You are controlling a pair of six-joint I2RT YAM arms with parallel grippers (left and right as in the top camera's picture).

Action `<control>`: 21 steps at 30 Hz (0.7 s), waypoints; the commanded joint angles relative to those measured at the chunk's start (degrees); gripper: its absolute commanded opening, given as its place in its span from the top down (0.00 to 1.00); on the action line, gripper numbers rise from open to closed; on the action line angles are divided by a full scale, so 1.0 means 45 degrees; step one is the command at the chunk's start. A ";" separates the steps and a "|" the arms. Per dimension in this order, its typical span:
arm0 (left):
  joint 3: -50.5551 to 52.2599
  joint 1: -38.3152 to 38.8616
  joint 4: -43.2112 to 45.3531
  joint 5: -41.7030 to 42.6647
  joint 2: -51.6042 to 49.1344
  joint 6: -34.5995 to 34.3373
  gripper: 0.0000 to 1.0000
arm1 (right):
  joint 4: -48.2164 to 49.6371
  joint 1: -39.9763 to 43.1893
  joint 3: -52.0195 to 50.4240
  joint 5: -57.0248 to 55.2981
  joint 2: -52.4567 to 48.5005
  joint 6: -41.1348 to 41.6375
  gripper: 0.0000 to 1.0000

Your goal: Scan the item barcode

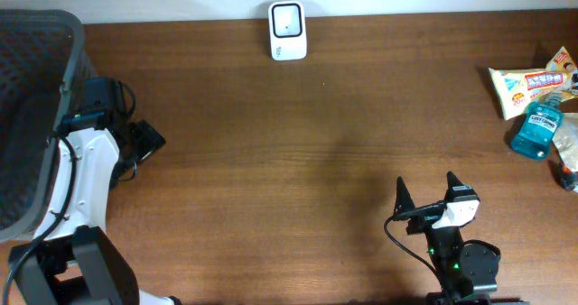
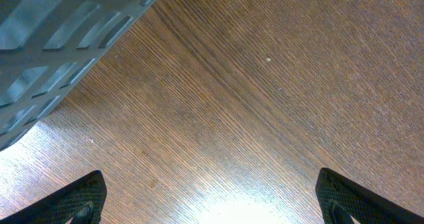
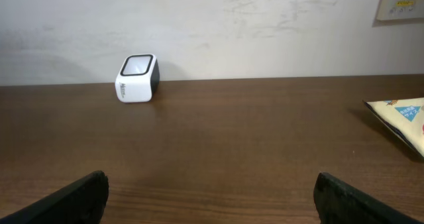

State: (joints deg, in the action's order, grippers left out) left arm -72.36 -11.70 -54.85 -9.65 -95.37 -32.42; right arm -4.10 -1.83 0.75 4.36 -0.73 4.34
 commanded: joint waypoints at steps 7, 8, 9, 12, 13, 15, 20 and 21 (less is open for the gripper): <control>0.0039 -0.0097 -0.0272 0.2006 0.1987 -0.0029 0.01 | -0.0034 -0.0092 -0.0097 -0.0068 0.0121 -0.0015 0.01; 0.0039 -0.0068 -0.0262 0.2268 0.2229 -0.0029 0.01 | -0.0034 -0.0092 -0.0097 -0.0068 0.0121 -0.0015 0.01; 0.0039 -0.0005 -0.0262 0.2293 0.2399 -0.0029 0.01 | -0.0034 -0.0092 -0.0097 -0.0068 0.0121 -0.0015 0.02; 0.0039 0.0714 0.0170 0.2157 0.3308 0.0228 0.01 | -0.0034 -0.0092 -0.0097 -0.0068 0.0121 -0.0015 0.02; 0.0039 0.0986 0.0408 0.2166 0.3502 0.0525 0.01 | -0.0034 -0.0092 -0.0097 -0.0068 0.0121 -0.0015 0.02; 0.0039 0.1812 0.1049 0.2161 0.3954 0.1185 0.01 | -0.0034 -0.0092 -0.0097 -0.0068 0.0121 -0.0015 0.02; 0.0529 0.4022 0.2924 0.2030 0.5236 0.3259 0.01 | -0.0034 -0.0092 -0.0097 -0.0068 0.0121 -0.0010 0.01; 0.0753 0.4197 0.3138 0.1933 0.5469 0.3415 0.01 | -0.0034 -0.0092 -0.0097 -0.0068 0.0121 -0.0015 0.01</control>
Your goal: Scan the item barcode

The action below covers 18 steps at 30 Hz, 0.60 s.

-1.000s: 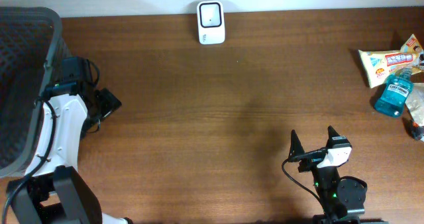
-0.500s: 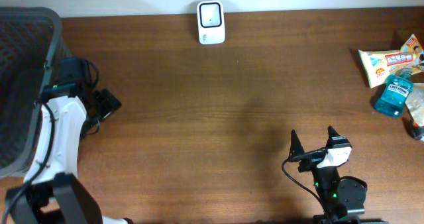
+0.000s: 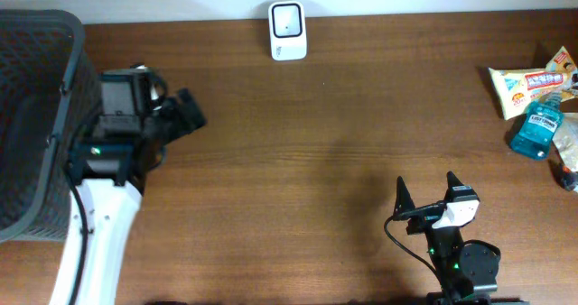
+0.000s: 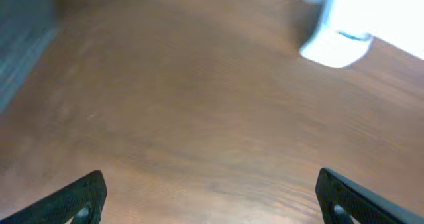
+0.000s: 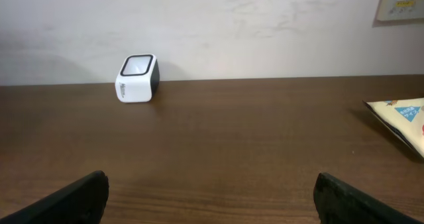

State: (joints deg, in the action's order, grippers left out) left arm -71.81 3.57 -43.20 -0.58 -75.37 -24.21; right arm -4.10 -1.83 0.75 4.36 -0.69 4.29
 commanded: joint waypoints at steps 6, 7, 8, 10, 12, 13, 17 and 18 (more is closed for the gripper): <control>0.3531 0.1005 0.2215 -0.0102 0.3308 0.1695 0.01 | -0.0034 -0.0092 -0.0097 -0.0068 0.0112 -0.0005 0.01; 0.4104 0.1005 0.2511 -0.0102 0.3779 0.1700 0.01 | -0.0034 -0.0092 -0.0097 -0.0068 0.0112 -0.0005 0.01; 0.4673 0.1005 0.2803 -0.0102 0.4269 0.1700 0.01 | -0.0034 -0.0092 -0.0097 -0.0068 0.0112 -0.0005 0.01; 0.6135 0.1005 0.3633 -0.0112 0.5707 0.1977 0.01 | -0.0034 -0.0092 -0.0097 -0.0068 0.0112 -0.0005 0.01; 0.7373 0.1005 0.4410 -0.0112 0.7130 0.2356 0.01 | -0.0034 -0.0092 -0.0097 -0.0068 0.0112 0.0000 0.01; 0.7878 0.1005 0.4629 -0.0126 0.7830 0.2569 0.01 | -0.0034 -0.0092 -0.0097 -0.0068 0.0112 -0.0005 0.01; 0.9559 0.1005 0.4765 -0.0146 1.1152 0.3478 0.01 | -0.0034 -0.0092 -0.0097 -0.0068 0.0112 -0.0005 0.02; 0.9787 0.1005 0.4736 -0.0146 1.1613 0.3614 0.01 | -0.0029 -0.0092 -0.0097 -0.0068 0.0112 -0.0005 0.02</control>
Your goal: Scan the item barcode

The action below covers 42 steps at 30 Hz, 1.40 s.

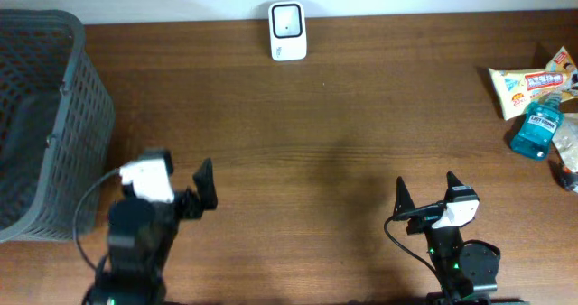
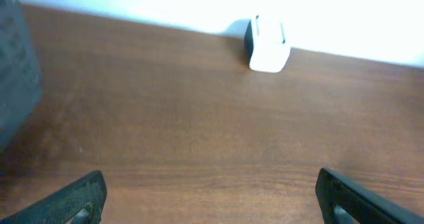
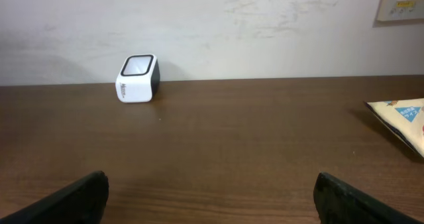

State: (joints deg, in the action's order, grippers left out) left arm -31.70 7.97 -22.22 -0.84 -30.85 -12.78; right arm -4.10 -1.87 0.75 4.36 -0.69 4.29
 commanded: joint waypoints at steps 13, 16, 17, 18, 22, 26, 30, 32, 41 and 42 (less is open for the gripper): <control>0.3589 -0.0432 0.0301 -0.0865 0.3565 0.1098 0.01 | -0.0034 -0.0083 -0.0097 -0.0068 0.0112 -0.0005 0.01; 0.4070 -0.0695 0.0515 -0.0811 0.4201 0.1107 0.01 | -0.0034 -0.0083 -0.0097 -0.0068 0.0112 -0.0005 0.01; 0.4231 -0.0855 0.0631 -0.0811 0.4449 0.1107 0.01 | -0.0034 -0.0083 -0.0097 -0.0068 0.0112 -0.0005 0.01; 0.4367 -0.0976 0.0767 -0.0811 0.4629 0.1107 0.01 | -0.0034 -0.0083 -0.0097 -0.0068 0.0112 -0.0005 0.01; 0.5017 -0.1229 0.1613 -0.0801 0.5192 0.1846 0.01 | -0.0029 -0.0083 -0.0097 -0.0068 0.0112 -0.0005 0.01; 0.6003 -0.1229 0.2963 -0.0675 0.5950 0.2433 0.01 | -0.0034 -0.0083 -0.0097 -0.0068 0.0112 -0.0005 0.01; 0.6659 -0.1229 0.3609 -0.0675 0.6606 0.2433 0.01 | -0.0034 -0.0083 -0.0097 -0.0068 0.0112 -0.0005 0.01; 0.6907 -0.1224 0.3949 -0.0665 0.6805 0.2472 0.01 | -0.0029 -0.0083 -0.0097 -0.0068 0.0112 -0.0005 0.01; 0.6936 -0.1224 0.3934 -0.0525 0.6800 0.3988 0.01 | -0.0034 -0.0083 -0.0097 -0.0068 0.0112 -0.0005 0.01; 0.6936 -0.1229 0.3929 -0.0529 0.6800 0.4124 0.01 | -0.0034 -0.0083 -0.0097 -0.0068 0.0112 0.0000 0.01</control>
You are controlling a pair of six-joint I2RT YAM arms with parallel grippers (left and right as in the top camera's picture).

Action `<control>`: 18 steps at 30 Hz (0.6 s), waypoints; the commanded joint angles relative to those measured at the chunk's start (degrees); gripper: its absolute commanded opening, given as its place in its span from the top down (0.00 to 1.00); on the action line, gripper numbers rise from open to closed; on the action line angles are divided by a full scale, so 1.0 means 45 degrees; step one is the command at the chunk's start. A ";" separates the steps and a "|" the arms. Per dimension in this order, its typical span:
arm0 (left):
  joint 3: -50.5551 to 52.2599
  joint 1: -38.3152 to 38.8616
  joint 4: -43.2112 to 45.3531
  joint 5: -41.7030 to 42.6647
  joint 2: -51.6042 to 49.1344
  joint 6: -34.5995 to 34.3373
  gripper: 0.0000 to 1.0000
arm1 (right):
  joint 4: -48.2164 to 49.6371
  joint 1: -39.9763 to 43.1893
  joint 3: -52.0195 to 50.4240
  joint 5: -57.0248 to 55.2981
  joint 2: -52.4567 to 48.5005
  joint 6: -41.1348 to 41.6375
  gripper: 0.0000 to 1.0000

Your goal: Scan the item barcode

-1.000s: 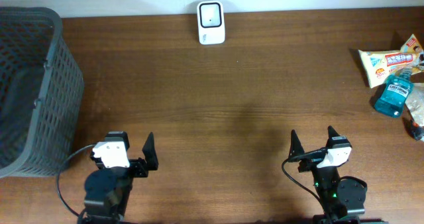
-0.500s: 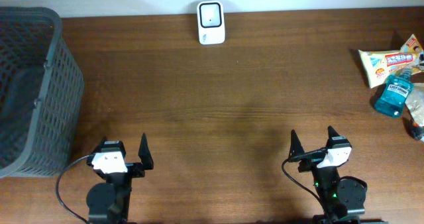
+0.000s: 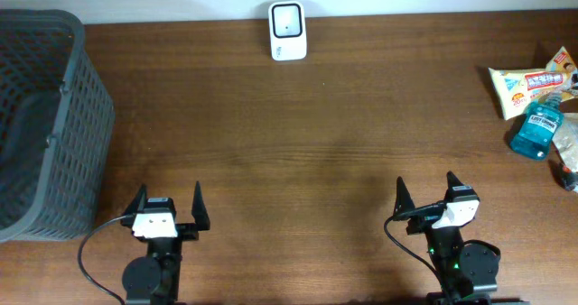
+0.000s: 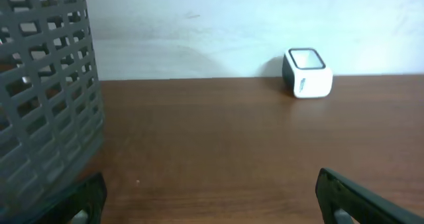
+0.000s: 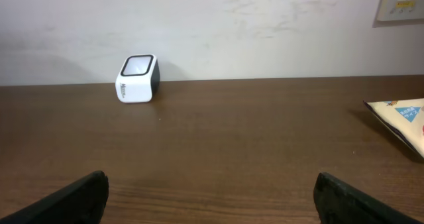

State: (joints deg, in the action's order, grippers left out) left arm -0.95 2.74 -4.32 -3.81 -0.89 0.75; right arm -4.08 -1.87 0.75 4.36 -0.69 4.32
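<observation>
The white barcode scanner [image 3: 287, 30] stands at the table's far edge by the wall, also seen as a scanner [image 4: 307, 73] in the left wrist view and a scanner [image 5: 138, 78] in the right wrist view. Items lie at the far right: a blue mouthwash bottle [image 3: 536, 128] and a snack packet [image 3: 528, 82]. My left gripper [image 3: 167, 206] rests open at the near left, nothing between its fingers. My right gripper [image 3: 425, 196] sits open at the near right, also holding nothing.
A dark grey mesh basket [image 3: 36, 115] fills the left side, its wall [image 4: 40, 85] close by in the left wrist view. Another packet [image 3: 567, 143] lies at the right edge. Brown wooden table [image 3: 316, 143] stretches between the arms and the scanner.
My left arm has drawn back from beside the basket to the near left edge, its gripper now level and facing the scanner. The right arm has not moved.
My left gripper was open, pointing down at the table right beside the basket. Then it stood further right of the basket, then lower near the front, and now rests at the near left edge. The right gripper stayed open and still throughout.
</observation>
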 commanded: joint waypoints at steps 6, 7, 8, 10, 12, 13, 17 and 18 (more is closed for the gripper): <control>0.0097 -0.0063 -0.0058 0.0155 0.0141 0.1137 0.01 | -0.0039 -0.0083 -0.0097 -0.0068 0.0112 -0.0010 0.01; 0.0097 -0.0063 -0.0073 0.0277 0.0141 0.1088 0.01 | -0.0039 -0.0083 -0.0097 -0.0068 0.0112 -0.0010 0.01; 0.0092 -0.0063 -0.0097 0.0457 0.0141 0.1025 0.01 | -0.0039 -0.0083 -0.0097 -0.0068 0.0112 -0.0010 0.01; 0.0092 -0.0063 -0.0097 0.0525 0.0141 0.0325 0.01 | -0.0039 -0.0083 -0.0097 -0.0068 0.0112 -0.0010 0.02; 0.0092 -0.0063 -0.0097 0.0471 0.0141 -0.0529 0.01 | -0.0039 -0.0083 -0.0097 -0.0068 0.0112 -0.0010 0.01; 0.0092 -0.0063 -0.0092 0.0238 0.0141 -0.1268 0.01 | -0.0039 -0.0083 -0.0097 -0.0068 0.0112 -0.0010 0.01; 0.0097 -0.0063 -0.0039 -0.0466 0.0141 -0.2351 0.01 | -0.0039 -0.0083 -0.0097 -0.0068 0.0112 -0.0010 0.01; 0.0097 -0.0068 -0.0029 -0.0651 0.0136 -0.2341 0.01 | -0.0039 -0.0083 -0.0097 -0.0068 0.0112 -0.0010 0.01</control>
State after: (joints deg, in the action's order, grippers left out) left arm -0.95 2.74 -4.69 -3.79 -0.89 -4.78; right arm -4.08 -1.87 0.75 4.36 -0.69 4.32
